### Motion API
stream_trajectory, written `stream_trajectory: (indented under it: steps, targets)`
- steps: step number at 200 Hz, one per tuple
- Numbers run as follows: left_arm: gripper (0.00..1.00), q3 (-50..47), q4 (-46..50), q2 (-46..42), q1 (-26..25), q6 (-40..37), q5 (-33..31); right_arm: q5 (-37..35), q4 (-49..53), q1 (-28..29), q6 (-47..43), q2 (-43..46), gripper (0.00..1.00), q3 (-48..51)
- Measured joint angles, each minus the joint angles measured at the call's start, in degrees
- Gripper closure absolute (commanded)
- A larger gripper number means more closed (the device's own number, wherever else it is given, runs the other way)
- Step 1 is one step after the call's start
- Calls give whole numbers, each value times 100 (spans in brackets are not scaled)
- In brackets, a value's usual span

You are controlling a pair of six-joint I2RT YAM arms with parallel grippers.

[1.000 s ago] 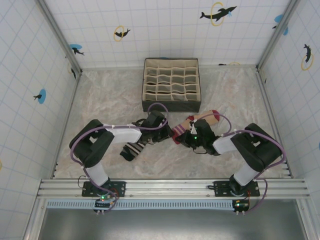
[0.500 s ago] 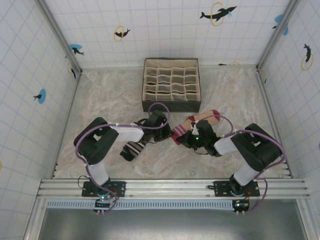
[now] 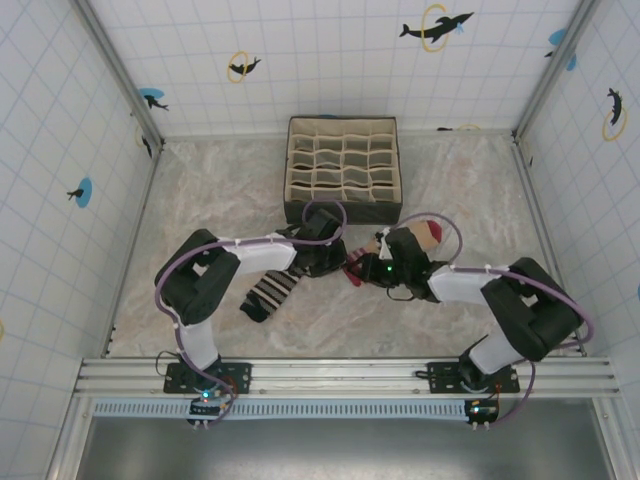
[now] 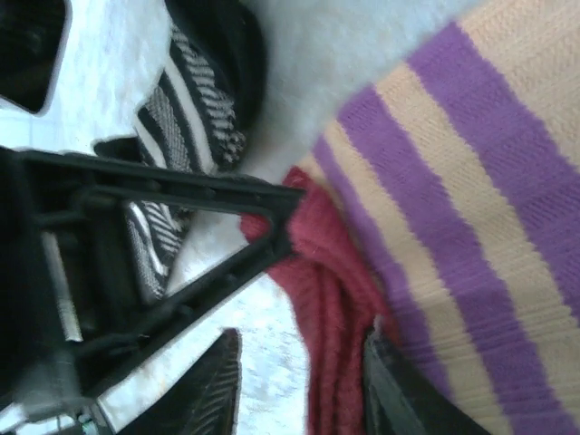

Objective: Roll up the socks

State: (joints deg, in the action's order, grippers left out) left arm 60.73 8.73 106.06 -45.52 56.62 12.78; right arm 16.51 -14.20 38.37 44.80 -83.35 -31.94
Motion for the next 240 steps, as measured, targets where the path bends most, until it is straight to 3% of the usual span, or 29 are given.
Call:
stream_trajectory:
  steps: [24, 66, 107, 134, 178, 240]
  targets:
    - [100, 83, 321, 0, 22, -31, 9, -739, 796, 286, -750, 450, 21, -269]
    - [100, 83, 605, -2, 85, -28, 269, -2756, 1659, 1447, -2057, 826, 25, -339]
    - [100, 83, 688, -2, 146, -26, 577, -4634, 1576, 2597, -3289, 859, 33, -225]
    - [100, 83, 750, 0, 177, -28, 719, -5510, 1294, 3189, -3923, 769, 36, -57]
    - [100, 83, 769, -2, 249, -28, 868, -6328, 730, 3779, -4638, -22, 36, -57]
    - [100, 81, 800, -4, 284, -33, 931, -6627, 592, 3906, -5003, -1040, 37, -190]
